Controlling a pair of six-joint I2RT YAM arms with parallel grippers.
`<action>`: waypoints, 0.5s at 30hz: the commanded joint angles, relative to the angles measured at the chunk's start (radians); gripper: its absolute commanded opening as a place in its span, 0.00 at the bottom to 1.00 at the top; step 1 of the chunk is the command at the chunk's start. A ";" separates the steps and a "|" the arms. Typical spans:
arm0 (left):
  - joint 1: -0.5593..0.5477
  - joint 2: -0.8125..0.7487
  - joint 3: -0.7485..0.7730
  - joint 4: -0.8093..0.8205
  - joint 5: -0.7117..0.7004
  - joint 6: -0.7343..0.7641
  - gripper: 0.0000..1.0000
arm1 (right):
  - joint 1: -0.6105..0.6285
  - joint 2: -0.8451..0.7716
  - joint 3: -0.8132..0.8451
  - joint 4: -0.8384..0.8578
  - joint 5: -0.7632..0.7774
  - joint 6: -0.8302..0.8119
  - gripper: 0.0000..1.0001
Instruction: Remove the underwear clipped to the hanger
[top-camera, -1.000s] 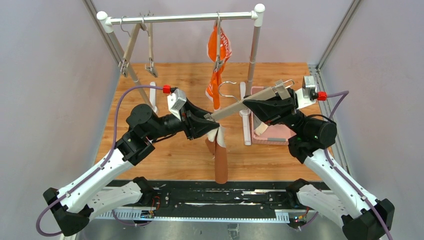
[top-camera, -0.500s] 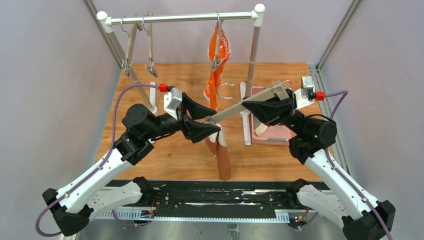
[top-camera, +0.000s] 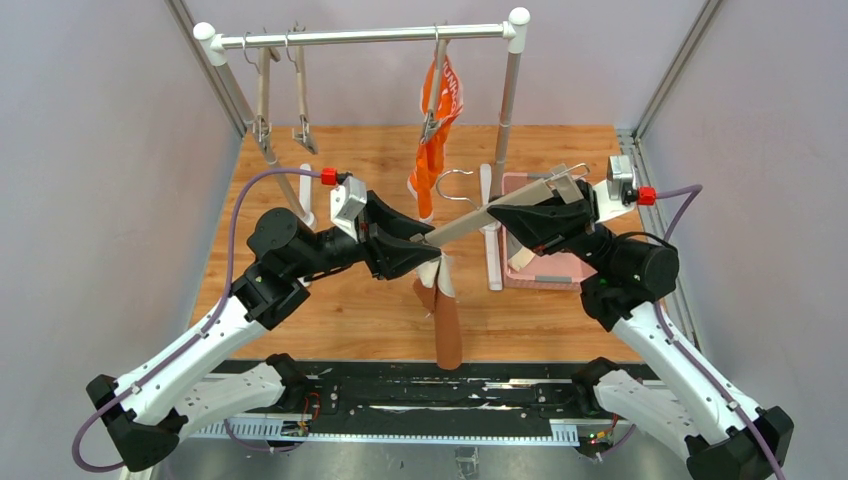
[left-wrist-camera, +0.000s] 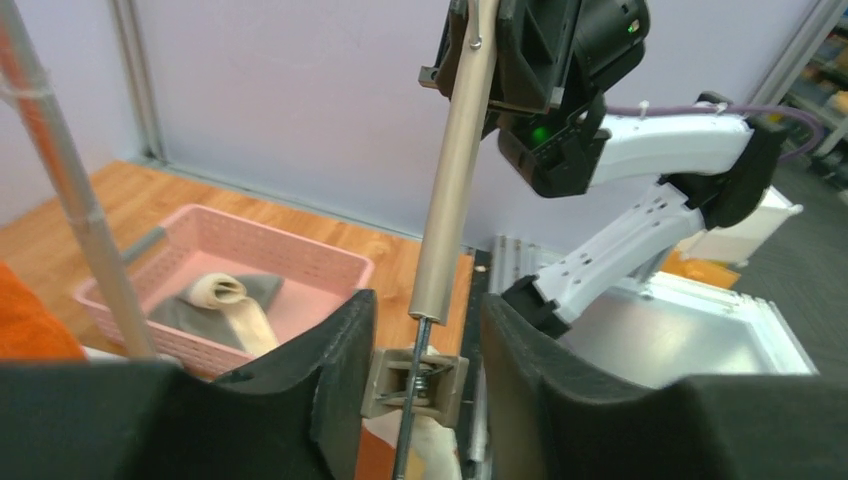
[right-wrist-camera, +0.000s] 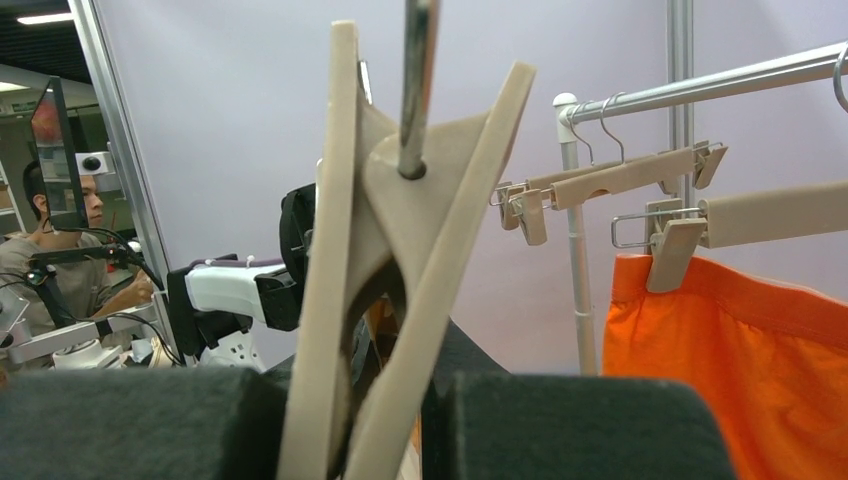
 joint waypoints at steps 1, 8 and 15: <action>-0.005 0.007 0.003 0.030 0.001 0.013 0.35 | 0.013 -0.019 0.027 0.029 0.001 -0.016 0.00; -0.005 0.021 0.018 0.032 0.049 0.015 0.00 | 0.013 -0.018 0.024 0.024 0.003 -0.017 0.01; -0.005 0.014 0.050 0.031 0.070 0.016 0.42 | 0.012 -0.013 0.029 0.017 -0.005 -0.019 0.01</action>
